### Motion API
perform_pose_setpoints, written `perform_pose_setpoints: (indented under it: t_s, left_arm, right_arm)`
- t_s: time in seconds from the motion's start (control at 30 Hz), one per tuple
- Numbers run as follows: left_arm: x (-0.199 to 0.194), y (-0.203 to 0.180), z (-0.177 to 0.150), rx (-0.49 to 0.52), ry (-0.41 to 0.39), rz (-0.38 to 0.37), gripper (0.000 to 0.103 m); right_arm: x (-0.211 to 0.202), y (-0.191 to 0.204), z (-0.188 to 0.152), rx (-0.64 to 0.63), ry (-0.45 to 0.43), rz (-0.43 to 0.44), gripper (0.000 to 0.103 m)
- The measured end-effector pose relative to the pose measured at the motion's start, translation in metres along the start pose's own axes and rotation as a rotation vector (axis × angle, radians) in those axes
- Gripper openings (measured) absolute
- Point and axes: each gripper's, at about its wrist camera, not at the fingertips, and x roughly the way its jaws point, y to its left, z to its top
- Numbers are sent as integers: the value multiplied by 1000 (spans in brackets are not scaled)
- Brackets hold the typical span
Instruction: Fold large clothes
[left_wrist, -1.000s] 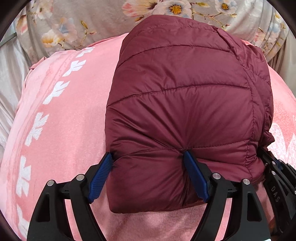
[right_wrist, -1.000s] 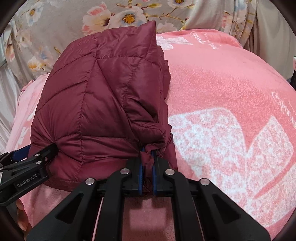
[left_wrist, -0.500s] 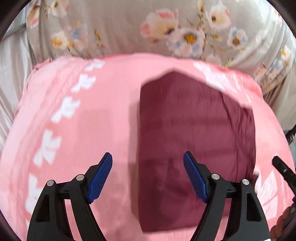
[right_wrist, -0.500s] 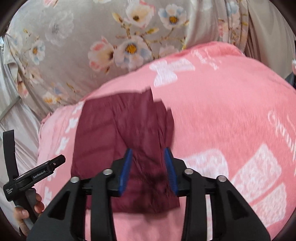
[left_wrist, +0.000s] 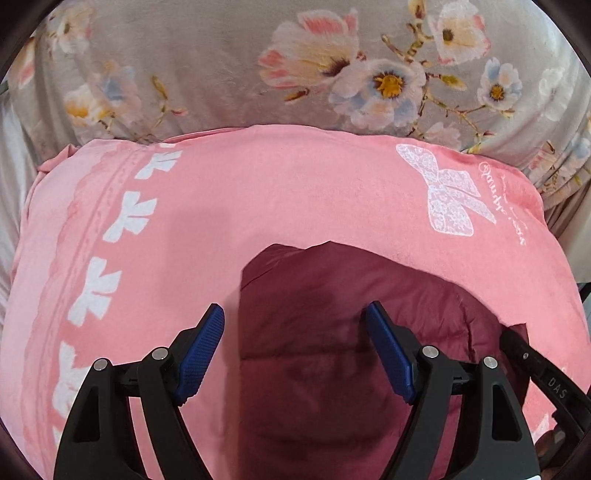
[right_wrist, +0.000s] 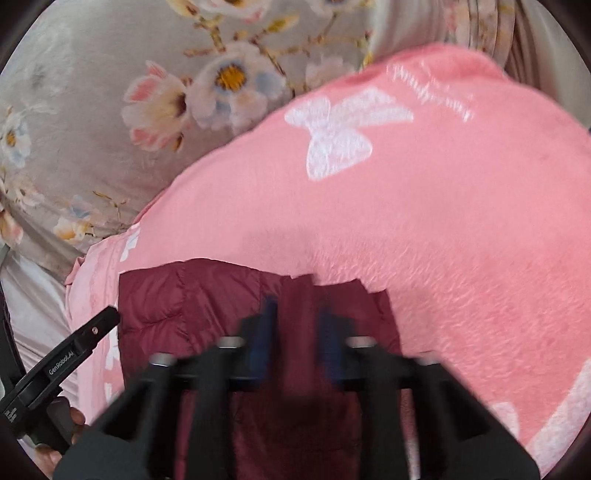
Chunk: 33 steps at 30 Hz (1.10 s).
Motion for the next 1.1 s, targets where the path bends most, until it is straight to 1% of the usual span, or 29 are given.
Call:
perform_pose_setpoints:
  t_s: [0.07, 0.23, 0.37, 0.5, 0.7, 0.97, 1.1]
  left_arm:
    - [18, -9, -2, 17, 27, 3, 76]
    - [57, -20, -18, 36, 80, 9, 77]
    - [72, -22, -25, 22, 82, 8, 79]
    - [82, -24, -30, 21, 69, 19, 82]
    - [91, -25, -37, 19, 38, 44, 85]
    - [95, -30, -40, 41, 19, 86, 87]
    - [95, -31, -41, 43, 14, 95, 87]
  right_arm:
    - [4, -7, -4, -4, -18, -33, 4]
    - [28, -15, -17, -70, -32, -136, 3]
    - [41, -17, -23, -109, -41, -176, 3]
    - [54, -23, -27, -106, -41, -177, 3]
    - [62, -13, -32, -157, -68, -235, 3]
    - [63, -13, -33, -162, -75, -240, 3]
    - [63, -13, -33, -163, -75, -241, 3]
